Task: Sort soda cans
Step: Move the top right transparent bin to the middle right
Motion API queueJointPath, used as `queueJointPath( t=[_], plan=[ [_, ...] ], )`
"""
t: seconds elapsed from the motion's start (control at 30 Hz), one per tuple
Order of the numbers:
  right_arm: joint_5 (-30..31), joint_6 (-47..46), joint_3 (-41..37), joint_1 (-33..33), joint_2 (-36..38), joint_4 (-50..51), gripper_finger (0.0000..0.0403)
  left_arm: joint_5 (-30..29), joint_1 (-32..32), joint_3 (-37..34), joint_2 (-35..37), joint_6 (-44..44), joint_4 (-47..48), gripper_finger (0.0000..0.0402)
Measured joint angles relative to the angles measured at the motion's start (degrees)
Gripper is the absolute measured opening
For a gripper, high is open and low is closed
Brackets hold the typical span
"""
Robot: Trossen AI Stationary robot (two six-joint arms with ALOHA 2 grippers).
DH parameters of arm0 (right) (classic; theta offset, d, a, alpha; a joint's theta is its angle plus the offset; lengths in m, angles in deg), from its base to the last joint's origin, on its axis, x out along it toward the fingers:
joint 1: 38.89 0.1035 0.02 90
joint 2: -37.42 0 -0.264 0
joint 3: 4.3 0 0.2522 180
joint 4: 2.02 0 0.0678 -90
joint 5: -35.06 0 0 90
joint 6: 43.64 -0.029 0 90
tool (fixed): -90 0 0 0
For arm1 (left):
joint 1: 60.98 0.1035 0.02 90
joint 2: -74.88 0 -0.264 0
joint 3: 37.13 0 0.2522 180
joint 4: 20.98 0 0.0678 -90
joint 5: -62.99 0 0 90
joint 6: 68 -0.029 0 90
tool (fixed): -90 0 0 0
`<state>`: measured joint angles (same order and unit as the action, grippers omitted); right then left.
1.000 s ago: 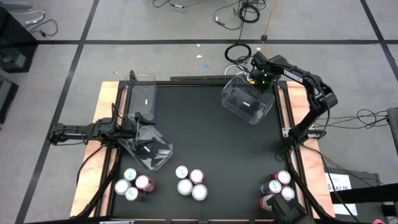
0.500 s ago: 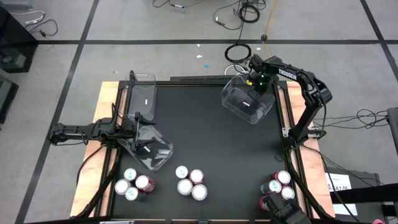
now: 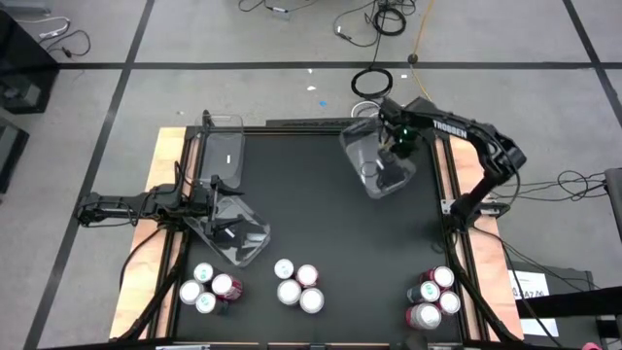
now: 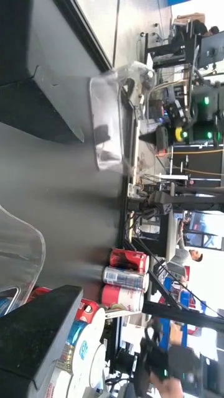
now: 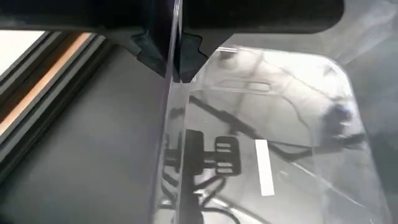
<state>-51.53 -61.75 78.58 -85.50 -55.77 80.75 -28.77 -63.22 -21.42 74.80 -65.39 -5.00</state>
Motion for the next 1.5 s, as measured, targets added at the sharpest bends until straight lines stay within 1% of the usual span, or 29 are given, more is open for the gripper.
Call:
queueJointPath(
  t=[0.1,0.2,0.3,0.4,0.5,0.6,0.77,0.97,1.13,1.27,1.4,1.5],
  plan=[
    [-1.10,-8.37,-4.54,5.74,4.90,-1.04,0.0001,0.00,0.00,0.01,-0.01,0.00,0.00,0.0398],
    [-3.68,-18.42,-10.04,12.15,10.29,-2.65,0.0001,0.00,0.01,0.02,-0.01,0.00,0.01,0.0398],
    [-5.26,-30.33,-15.11,18.96,15.29,-5.96,0.0001,0.00,0.02,0.02,0.01,0.00,0.00,0.0398],
    [-5.30,-42.23,-18.50,26.31,18.50,-10.32,0.0000,0.00,0.00,0.02,0.00,0.00,0.00,0.0398],
    [-5.06,-52.48,-19.69,33.22,19.57,-11.94,0.0000,0.00,0.00,0.02,0.01,0.00,0.00,0.0398],
    [-4.06,-59.59,-19.71,39.02,18.63,-12.19,0.0000,0.00,0.01,0.01,0.01,-0.01,0.00,0.0398],
    [-3.14,-68.63,-19.72,45.20,17.10,-12.71,0.0000,0.00,0.00,0.02,0.01,0.00,0.00,0.0398],
    [-1.33,-77.82,-19.72,50.65,16.39,-13.14,0.0000,0.00,0.00,0.01,-0.01,0.00,0.00,0.0398],
    [-0.54,-82.06,-19.72,53.40,16.37,-13.02,0.0000,0.00,0.00,0.02,-0.01,0.00,0.02,0.0398],
    [-0.47,-81.28,-19.72,54.29,16.37,-12.51,0.0000,0.00,0.00,0.02,-0.01,-0.01,0.02,0.0398],
    [-0.49,-77.62,-19.69,54.23,16.37,-10.31,0.0000,0.00,0.02,0.02,0.01,0.00,0.02,0.0398],
    [-0.57,-78.25,-19.72,54.24,16.37,-10.59,0.0003,0.00,0.02,0.02,-0.01,0.00,0.02,0.0398]
  ],
)
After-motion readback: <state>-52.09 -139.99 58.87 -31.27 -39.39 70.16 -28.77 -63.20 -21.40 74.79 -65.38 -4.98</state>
